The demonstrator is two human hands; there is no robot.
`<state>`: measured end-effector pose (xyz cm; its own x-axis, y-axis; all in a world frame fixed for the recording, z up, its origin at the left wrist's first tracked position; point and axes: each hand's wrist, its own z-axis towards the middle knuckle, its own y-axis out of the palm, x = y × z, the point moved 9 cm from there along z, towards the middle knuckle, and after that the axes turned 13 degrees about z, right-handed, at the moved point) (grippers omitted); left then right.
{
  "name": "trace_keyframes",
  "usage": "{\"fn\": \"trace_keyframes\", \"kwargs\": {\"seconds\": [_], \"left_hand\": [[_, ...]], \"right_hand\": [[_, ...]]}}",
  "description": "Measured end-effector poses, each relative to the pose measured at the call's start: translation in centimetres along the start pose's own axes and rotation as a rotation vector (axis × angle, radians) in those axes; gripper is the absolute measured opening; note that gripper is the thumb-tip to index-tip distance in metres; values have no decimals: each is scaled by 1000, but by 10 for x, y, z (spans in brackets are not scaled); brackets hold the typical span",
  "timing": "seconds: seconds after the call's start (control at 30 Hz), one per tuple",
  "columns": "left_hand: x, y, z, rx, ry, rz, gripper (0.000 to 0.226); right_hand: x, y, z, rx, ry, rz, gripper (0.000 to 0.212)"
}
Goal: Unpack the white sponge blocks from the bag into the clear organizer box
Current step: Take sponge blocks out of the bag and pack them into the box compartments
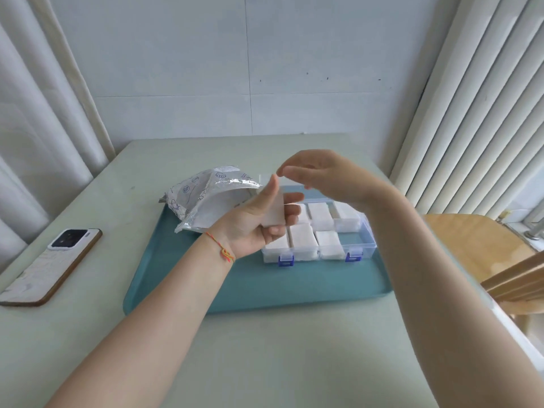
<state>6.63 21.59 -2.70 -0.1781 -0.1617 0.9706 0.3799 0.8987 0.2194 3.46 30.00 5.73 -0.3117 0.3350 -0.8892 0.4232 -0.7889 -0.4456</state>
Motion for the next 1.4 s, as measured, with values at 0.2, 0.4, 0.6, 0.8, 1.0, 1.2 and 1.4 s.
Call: {"fn": "trace_keyframes", "kwargs": {"seconds": [0.2, 0.4, 0.6, 0.8, 1.0, 1.2, 1.4], "left_hand": [[-9, 46, 26, -89, -15, 143, 40], [-9, 67, 48, -76, -5, 293, 21], [-3, 50, 51, 81, -60, 556, 35], [8, 9, 45, 431, -77, 1009, 22], [-1, 14, 43, 435, -92, 1245, 13], [0, 18, 41, 413, -81, 1321, 5], [0, 33, 44, 307, -33, 1524, 12]], "right_hand": [[26, -26, -21, 13, 26, 5, 11], [48, -46, -35, 3, 59, -5, 14], [62, -74, -37, 162, 20, 54, 7], [101, -56, -36, 31, 247, -68, 6], [102, -40, -30, -17, 242, -206, 7], [110, -32, -27, -5, 241, -280, 16], [109, -25, -27, 45, 245, -531, 17]]}}
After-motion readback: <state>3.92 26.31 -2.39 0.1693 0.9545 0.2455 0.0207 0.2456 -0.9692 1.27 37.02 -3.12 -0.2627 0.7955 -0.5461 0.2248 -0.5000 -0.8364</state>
